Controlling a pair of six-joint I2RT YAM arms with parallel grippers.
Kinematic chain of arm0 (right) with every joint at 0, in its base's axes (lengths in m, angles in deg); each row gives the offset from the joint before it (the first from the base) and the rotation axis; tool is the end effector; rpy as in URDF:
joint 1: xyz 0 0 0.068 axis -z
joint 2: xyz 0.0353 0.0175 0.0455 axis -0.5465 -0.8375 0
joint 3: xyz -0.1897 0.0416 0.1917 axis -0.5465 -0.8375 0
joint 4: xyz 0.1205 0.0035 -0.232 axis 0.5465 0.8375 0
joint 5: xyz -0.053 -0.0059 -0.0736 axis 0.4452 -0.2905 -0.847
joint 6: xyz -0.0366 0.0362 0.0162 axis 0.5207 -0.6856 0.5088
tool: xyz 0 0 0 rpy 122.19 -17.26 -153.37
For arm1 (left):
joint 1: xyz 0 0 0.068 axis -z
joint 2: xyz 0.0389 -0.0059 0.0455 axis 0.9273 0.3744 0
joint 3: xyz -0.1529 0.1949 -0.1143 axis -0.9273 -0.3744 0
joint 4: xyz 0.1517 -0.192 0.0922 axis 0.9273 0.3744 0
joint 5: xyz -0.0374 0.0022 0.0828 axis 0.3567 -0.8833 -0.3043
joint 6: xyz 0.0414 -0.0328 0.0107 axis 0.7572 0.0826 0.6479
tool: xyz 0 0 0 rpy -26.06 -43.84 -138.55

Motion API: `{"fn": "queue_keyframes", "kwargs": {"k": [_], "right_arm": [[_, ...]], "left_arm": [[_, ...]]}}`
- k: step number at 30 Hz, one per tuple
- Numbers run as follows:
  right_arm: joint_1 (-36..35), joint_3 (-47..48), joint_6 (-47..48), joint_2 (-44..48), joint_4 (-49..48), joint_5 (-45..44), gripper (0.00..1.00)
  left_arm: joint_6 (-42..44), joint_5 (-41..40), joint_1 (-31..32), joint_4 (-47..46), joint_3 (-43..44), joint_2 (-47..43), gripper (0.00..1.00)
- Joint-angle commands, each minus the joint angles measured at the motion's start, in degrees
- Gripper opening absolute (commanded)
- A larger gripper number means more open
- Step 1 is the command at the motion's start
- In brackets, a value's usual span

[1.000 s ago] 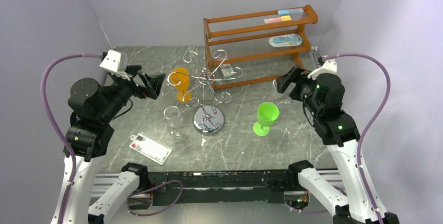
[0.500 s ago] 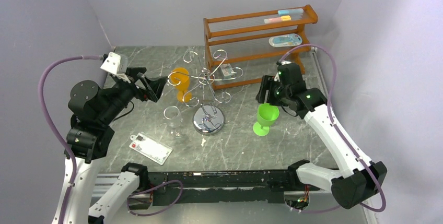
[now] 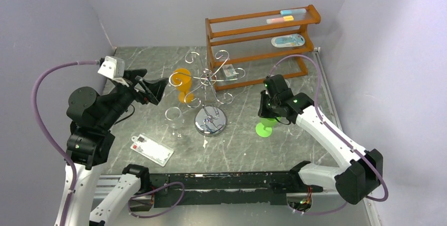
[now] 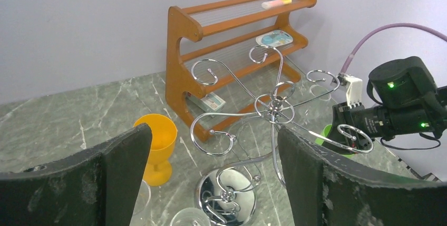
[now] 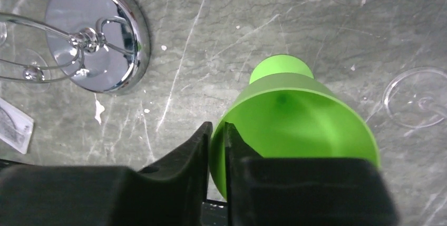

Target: Place the wine glass upside down on the wine glass rack

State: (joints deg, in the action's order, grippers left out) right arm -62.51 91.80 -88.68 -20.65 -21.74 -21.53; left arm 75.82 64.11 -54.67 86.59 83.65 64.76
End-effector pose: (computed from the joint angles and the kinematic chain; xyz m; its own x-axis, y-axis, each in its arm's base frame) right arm 0.2036 0.1113 0.2859 -0.8416 0.0831 -0.5337 -0.0438 0.9743 0.2209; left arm 0.1097 -0.0367 0.4519 -0.0388 -0.2142 -0.9760 0.5083 0.8367 -0.2039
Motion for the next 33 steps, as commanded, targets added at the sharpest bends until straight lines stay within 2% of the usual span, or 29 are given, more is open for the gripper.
{"fn": "queue_keyframes", "kwargs": {"k": [1, 2, 7, 12, 15, 22, 26, 30, 33], "right_arm": [[-2.02, 0.93, 0.28, -1.73, -0.34, -3.61, 0.08], [-2.41, 1.63, 0.17, -1.79, 0.11, -4.81, 0.0], [-3.24, 6.6, 0.15, 0.26, 2.32, -6.82, 0.0], [-3.23, 13.54, 0.3, 4.26, 3.0, -3.13, 0.0], [-3.23, 16.4, -1.63, 7.81, 3.21, -7.25, 0.0], [-3.22, 14.2, -3.06, 20.12, -7.7, -9.53, 0.0], [-3.22, 12.09, -4.14, 25.65, -12.63, -12.86, 0.0], [-3.22, 8.15, -5.55, 31.29, -19.85, -17.03, 0.0], [-3.22, 6.2, -5.72, 34.58, -26.57, -15.39, 0.0]], "left_arm": [[-1.82, -0.35, 0.37, -1.11, 0.88, 0.83, 0.93], [-2.11, 0.26, 0.42, -1.33, 1.22, 1.18, 0.93], [-3.04, 8.17, 0.42, -3.36, 4.44, 3.78, 0.96], [-4.37, 10.75, 0.42, -4.33, 7.7, 6.5, 0.96], [-5.06, 11.55, 0.37, -4.73, 9.2, 8.76, 0.97], [-7.89, 18.74, 0.4, -5.91, 14.55, 15.71, 0.97], [-11.46, 19.87, 0.45, -8.68, 15.29, 18.02, 0.96], [-17.73, 21.66, 0.45, -15.32, 13.97, 19.3, 0.97], [-23.74, 26.97, 1.21, -23.36, 12.2, 20.59, 0.97]]}}
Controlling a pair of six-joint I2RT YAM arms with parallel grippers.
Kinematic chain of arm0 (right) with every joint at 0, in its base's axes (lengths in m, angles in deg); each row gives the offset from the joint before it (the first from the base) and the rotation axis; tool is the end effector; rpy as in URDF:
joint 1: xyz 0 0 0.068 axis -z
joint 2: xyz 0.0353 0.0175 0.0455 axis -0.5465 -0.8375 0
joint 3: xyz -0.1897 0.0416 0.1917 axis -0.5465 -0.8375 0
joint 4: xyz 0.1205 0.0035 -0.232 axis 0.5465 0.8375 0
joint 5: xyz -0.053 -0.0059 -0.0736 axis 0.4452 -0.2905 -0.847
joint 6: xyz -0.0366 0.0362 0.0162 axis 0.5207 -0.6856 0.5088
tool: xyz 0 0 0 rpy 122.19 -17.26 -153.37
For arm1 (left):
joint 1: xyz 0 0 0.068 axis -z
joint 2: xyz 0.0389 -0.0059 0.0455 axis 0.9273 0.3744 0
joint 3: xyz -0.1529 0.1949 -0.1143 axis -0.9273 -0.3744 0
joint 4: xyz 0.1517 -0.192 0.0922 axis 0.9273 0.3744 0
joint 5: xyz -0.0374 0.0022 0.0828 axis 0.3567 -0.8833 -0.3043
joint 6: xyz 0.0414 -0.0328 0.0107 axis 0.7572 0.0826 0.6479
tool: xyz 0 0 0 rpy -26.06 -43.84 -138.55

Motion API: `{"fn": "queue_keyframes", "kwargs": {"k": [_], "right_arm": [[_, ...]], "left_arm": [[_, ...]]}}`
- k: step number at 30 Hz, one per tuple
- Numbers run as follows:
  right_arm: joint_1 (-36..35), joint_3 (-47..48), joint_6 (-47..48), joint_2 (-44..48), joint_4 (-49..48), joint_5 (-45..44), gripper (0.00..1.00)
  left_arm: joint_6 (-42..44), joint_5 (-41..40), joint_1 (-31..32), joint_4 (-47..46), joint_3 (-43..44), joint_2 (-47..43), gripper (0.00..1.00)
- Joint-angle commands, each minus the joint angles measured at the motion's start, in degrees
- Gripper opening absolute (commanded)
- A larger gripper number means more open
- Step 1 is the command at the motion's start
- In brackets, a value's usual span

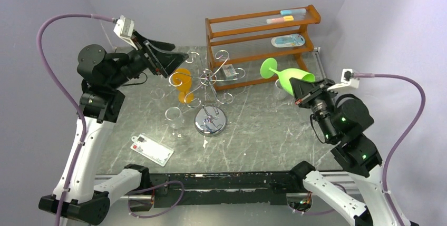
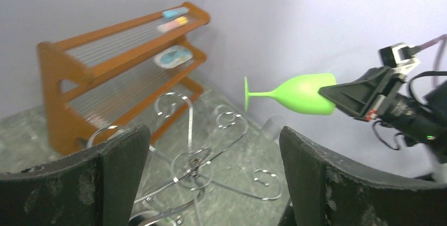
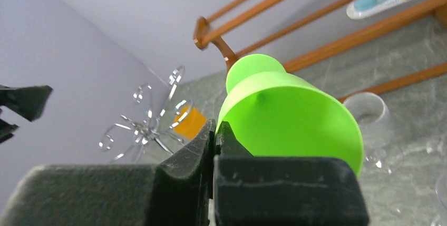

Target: Place the wine glass upside down on the wine glass rack

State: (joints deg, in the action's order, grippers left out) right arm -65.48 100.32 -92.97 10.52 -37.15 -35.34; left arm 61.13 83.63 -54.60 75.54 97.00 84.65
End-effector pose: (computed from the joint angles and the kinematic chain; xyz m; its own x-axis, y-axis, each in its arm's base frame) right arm 0.0870 0.0417 0.4440 -0.1306 0.5358 -0.8342 -0.2007 0.8097 0.5515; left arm 0.1848 -0.0658 0.4963 -0.2177 -0.3339 -0.9171 0.7418 0.5540 -0.3778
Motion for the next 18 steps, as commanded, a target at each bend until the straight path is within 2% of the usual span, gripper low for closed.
{"fn": "queue_keyframes", "kwargs": {"k": [1, 5, 8, 11, 15, 18], "right_arm": [[-0.25, -3.13, -1.39, 4.17, -13.83, -0.06, 0.0], [-0.25, -6.41, -2.02, 5.81, -24.95, 6.48, 0.0], [-0.25, -8.1, -2.63, 5.97, -30.6, 11.42, 0.0], [-0.25, -9.28, -3.46, 5.72, -35.14, 15.33, 0.0], [-0.26, -11.79, -5.84, 5.17, -42.92, 19.33, 0.0], [-0.25, -13.28, -7.07, 4.1, -49.24, 20.32, 0.0]], "left_arm": [[-10.55, 7.58, 2.28, -15.09, -1.62, 1.0, 0.96], [-8.94, 2.83, 8.91, -13.77, -0.72, 3.17, 0.96], [-4.57, -1.93, 15.43, -11.05, 1.39, 5.76, 0.96], [-3.49, -4.88, 19.71, -12.24, 1.75, 7.94, 0.95], [-10.09, -8.51, 24.86, -20.7, -0.62, 9.34, 0.93], [-17.31, -16.4, 29.25, -30.1, -5.37, 8.34, 0.96]]}}
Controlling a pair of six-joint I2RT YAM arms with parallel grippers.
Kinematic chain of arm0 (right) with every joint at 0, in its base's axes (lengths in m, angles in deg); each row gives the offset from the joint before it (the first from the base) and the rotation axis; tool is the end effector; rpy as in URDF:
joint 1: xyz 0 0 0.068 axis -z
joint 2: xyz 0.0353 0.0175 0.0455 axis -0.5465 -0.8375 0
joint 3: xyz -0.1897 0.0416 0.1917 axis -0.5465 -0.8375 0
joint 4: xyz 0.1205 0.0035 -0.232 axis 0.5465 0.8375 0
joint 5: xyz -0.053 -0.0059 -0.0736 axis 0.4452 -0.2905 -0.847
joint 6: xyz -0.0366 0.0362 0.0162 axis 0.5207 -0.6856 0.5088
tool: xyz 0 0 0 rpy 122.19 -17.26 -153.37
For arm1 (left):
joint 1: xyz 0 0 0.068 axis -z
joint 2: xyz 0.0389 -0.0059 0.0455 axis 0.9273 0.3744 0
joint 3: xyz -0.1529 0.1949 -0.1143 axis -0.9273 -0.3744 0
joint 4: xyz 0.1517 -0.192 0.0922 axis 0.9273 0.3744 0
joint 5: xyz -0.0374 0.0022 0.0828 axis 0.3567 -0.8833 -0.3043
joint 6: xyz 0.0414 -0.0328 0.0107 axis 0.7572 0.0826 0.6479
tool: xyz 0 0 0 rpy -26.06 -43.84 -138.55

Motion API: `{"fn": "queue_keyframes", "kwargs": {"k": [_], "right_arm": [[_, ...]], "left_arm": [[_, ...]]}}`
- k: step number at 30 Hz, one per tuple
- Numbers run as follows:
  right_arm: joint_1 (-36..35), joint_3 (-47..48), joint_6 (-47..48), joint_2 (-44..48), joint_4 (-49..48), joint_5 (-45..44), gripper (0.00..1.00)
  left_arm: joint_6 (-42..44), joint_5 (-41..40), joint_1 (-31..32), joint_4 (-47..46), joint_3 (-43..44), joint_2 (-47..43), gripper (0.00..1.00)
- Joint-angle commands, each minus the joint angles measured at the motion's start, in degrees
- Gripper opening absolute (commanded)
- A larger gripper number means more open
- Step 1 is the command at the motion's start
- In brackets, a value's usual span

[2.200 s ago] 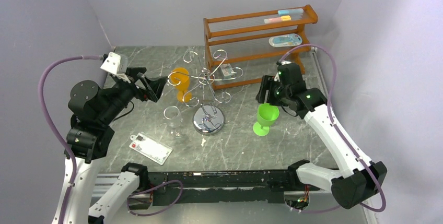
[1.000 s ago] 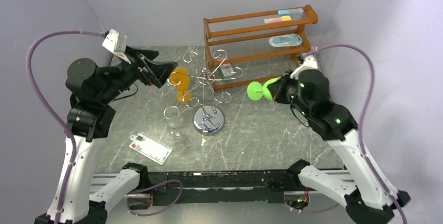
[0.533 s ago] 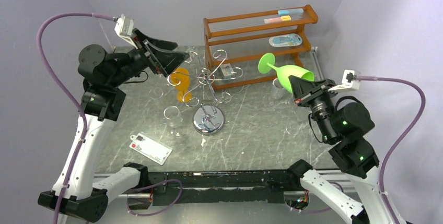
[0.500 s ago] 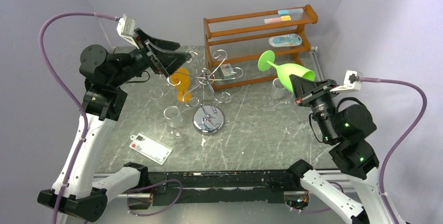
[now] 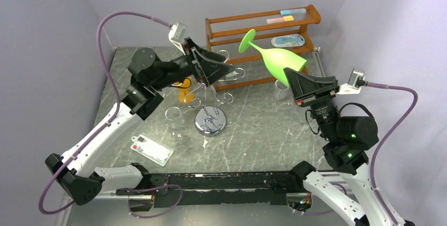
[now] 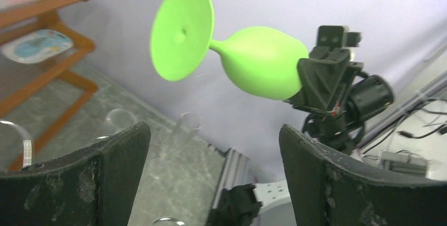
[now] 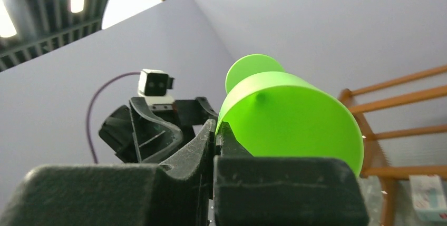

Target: Place the wine glass upside down on the wine glass rack

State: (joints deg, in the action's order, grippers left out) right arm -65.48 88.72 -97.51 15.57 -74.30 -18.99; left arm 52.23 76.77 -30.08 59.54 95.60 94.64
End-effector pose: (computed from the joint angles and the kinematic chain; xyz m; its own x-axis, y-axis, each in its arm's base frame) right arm 0.0753 0.0461 0.4585 0.0278 0.7455 -0.6659 -0.6655 0.5109 0.5442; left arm 0.1947 -0.1740 0.4809 -0.3963 -0.3502 -0.8487 0.8436 0.2258 -0.4871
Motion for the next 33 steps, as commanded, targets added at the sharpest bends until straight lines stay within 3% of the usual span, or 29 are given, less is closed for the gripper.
{"fn": "queue_keyframes", "kwargs": {"k": [1, 6, 11, 19, 23, 33], "right_arm": [[-0.25, -1.96, -2.92, -1.57, -13.71, 4.18, 0.0], [-0.29, -1.36, -1.75, -5.11, -19.89, 7.42, 0.0], [-0.25, -1.35, -1.52, -7.42, -23.92, 9.71, 0.0], [-0.25, -4.65, -6.61, -9.72, -33.11, 13.5, 0.0], [-0.26, -4.92, -8.25, -10.27, -34.1, 14.5, 0.0], [-0.27, -7.32, -10.36, -10.41, -34.69, 16.09, 0.0]], "left_arm": [[-10.26, -12.6, 6.15, -15.72, -4.99, -1.95, 0.96], [-18.39, -26.67, 10.4, -20.73, -8.0, -2.27, 0.97], [-23.96, -29.54, 13.16, -29.82, -9.56, -0.21, 0.97], [-18.46, -39.68, 19.91, -38.68, -6.17, 4.63, 0.82], [-14.53, -45.9, 23.06, -47.66, -7.7, 5.79, 0.76], [-10.66, -49.09, 24.56, -58.08, -7.35, 9.26, 0.49]]}}
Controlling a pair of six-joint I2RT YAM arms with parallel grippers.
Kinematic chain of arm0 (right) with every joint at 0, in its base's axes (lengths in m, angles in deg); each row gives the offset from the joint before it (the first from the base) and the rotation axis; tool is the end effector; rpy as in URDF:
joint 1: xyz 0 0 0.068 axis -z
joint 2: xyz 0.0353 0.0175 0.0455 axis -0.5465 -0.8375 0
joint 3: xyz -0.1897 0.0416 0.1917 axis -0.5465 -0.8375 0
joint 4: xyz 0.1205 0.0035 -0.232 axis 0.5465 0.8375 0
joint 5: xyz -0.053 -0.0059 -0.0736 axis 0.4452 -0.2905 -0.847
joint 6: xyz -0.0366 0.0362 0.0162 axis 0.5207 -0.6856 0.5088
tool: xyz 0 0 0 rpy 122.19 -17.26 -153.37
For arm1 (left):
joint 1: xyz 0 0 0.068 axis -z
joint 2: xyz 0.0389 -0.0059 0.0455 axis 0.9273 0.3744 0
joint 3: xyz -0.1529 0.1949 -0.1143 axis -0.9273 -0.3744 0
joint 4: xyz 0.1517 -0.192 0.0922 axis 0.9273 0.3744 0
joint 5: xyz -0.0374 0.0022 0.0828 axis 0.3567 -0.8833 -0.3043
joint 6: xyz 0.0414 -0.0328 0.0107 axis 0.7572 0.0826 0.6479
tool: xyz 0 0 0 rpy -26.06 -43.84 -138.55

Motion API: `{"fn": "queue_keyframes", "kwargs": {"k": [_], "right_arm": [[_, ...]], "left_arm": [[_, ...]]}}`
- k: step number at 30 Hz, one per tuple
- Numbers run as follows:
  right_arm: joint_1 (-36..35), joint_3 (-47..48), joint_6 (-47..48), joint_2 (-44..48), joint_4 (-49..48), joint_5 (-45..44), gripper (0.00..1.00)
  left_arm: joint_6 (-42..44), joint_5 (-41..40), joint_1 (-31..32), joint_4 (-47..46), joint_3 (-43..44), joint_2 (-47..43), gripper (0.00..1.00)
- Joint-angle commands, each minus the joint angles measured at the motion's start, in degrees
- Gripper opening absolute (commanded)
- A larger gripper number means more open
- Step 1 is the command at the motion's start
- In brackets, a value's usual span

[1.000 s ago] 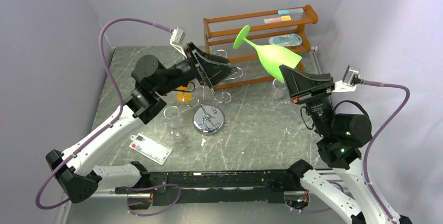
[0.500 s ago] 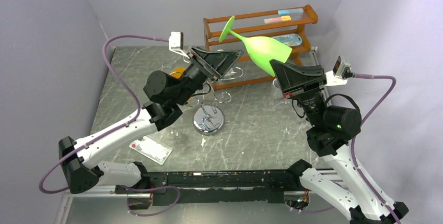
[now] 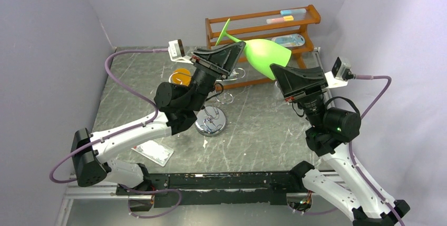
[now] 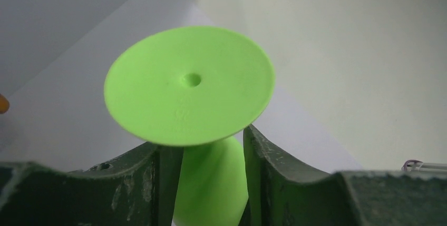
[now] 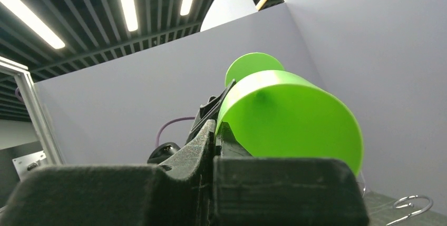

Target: Place the wine glass upside down on the wine glass rack

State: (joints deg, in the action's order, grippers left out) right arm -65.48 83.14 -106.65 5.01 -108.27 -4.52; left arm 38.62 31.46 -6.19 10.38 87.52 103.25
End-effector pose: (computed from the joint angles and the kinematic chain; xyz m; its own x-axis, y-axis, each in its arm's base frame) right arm 0.1054 0.0757 0.4616 -0.0397 0.8223 -0.5677 -0.9008 0.2164 0.3764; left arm 0.1451 -0.2505 0.4745 -0.3679 -0.8829 -0.2918 0.7475 -0.0941 -0.6575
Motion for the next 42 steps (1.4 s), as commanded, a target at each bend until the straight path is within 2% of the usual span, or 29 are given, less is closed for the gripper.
{"fn": "queue_keyframes", "kwargs": {"k": [1, 4, 6, 7, 9, 12, 13, 16, 18, 21, 24, 27, 30, 32, 35, 39, 42], "right_arm": [[-0.3, -1.94, -1.43, 0.23, -0.73, 1.73, 0.0], [-0.25, -2.68, -1.79, 0.32, -1.24, 2.05, 0.0], [-0.3, -2.88, -1.97, 0.28, -1.12, 2.3, 0.0], [-0.26, -2.94, -2.08, 0.19, -1.1, 2.4, 0.0], [-0.32, -3.06, -2.34, 0.23, -0.86, 2.24, 0.0], [-0.25, -2.79, -2.16, 0.61, 0.81, 2.02, 0.0], [-0.27, -2.5, -2.0, 0.83, 2.45, 1.31, 0.01], [-0.27, -1.49, 0.34, 2.36, 9.11, -2.4, 0.42], [-0.32, -1.05, 2.56, 3.76, 12.93, -4.9, 0.6], [-0.25, -0.41, 5.81, 6.82, 20.16, -10.82, 0.77], [-0.29, 0.67, 9.07, 10.04, 27.66, -18.13, 0.88], [-0.18, 6.13, 12.08, 10.56, 38.64, -25.96, 0.92], [-0.2, 10.59, 14.62, 9.43, 44.7, -26.01, 0.92], [-0.3, 14.07, 15.87, 7.77, 47.18, -22.96, 0.92], [-0.18, 19.39, 15.95, 5.12, 51.28, -15.87, 0.91], [-0.28, 21.94, 13.4, 3.23, 51.11, -3.52, 0.91], [-0.18, 23.32, 10.67, 2.01, 52.94, 0.37, 0.9]], "left_arm": [[3.09, -4.44, 0.67, -9.54, 0.64, 0.74, 0.49], [3.91, -5.88, 0.76, -11.74, 0.82, 1.42, 0.51], [4.5, -6.45, 0.76, -13.26, 0.94, 1.87, 0.47], [5.32, -6.35, 0.76, -14.14, 0.95, 2.05, 0.37], [6.19, -5.71, 0.8, -15.16, 0.89, 2.24, 0.26], [8.22, -3.84, 0.76, -16.03, 0.78, 2.33, 0.06], [9.19, -3.27, 0.83, -16.15, 0.88, 2.34, 0.05], [13.83, -1.22, 0.84, -15.38, 2.27, 2.46, 0.05], [17.67, 0.09, 0.84, -13.32, 3.62, 2.27, 0.05], [23.77, 1.63, 0.84, -9.2, 4.95, 1.67, 0.05], [31.66, 4.26, 0.84, -5.19, 5.28, 0.76, 0.05], [40.68, 9.31, 0.84, -1.5, 4.21, -0.38, 0.05], [47.78, 18.45, 0.84, 5.0, 4.57, -1.23, 0.05], [51.94, 23.91, 0.84, 12.12, 6.23, -1.27, 0.05], [56.78, 27.79, 0.84, 20.51, 7.8, -1.15, 0.05], [63.41, 30.67, 0.97, 26.41, 7.41, -1.14, 0.05], [67.37, 31.45, 1.1, 29.43, 7.6, -0.8, 0.05]]}}
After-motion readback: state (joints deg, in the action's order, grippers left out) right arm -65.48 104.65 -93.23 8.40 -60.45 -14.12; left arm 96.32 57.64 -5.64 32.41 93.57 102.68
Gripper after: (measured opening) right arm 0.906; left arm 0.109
